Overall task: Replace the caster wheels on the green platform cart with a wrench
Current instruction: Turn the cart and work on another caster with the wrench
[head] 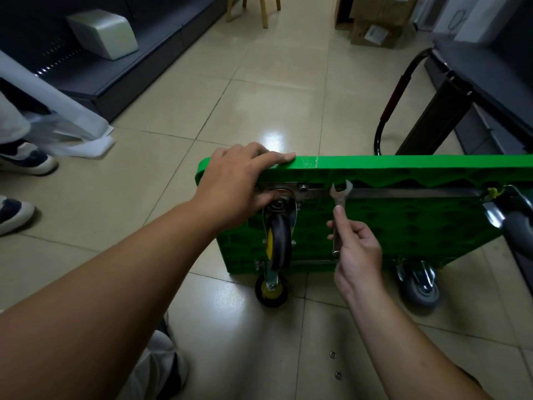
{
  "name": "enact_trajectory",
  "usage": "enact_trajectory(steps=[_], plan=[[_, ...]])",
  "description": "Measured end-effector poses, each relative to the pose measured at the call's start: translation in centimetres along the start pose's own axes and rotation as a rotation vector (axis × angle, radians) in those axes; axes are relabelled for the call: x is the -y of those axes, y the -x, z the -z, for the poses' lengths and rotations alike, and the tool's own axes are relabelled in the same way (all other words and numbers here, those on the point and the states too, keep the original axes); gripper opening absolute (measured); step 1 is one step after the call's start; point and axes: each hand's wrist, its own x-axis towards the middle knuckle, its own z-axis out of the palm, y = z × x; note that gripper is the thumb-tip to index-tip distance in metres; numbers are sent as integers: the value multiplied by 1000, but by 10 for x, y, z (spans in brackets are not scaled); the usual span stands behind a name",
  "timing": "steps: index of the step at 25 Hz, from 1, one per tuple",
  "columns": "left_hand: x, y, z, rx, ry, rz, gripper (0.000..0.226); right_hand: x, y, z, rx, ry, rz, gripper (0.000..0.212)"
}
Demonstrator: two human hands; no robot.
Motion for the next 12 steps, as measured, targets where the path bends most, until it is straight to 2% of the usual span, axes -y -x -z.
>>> enact_trajectory(steps=[6,12], plan=[[-2,-2,-1,-3,-8,10,67,-30,-12,-15,148,32,98,30],[-1,0,-2,-21,5,-1,66,-49,-22,-30,151,75,-7,44]])
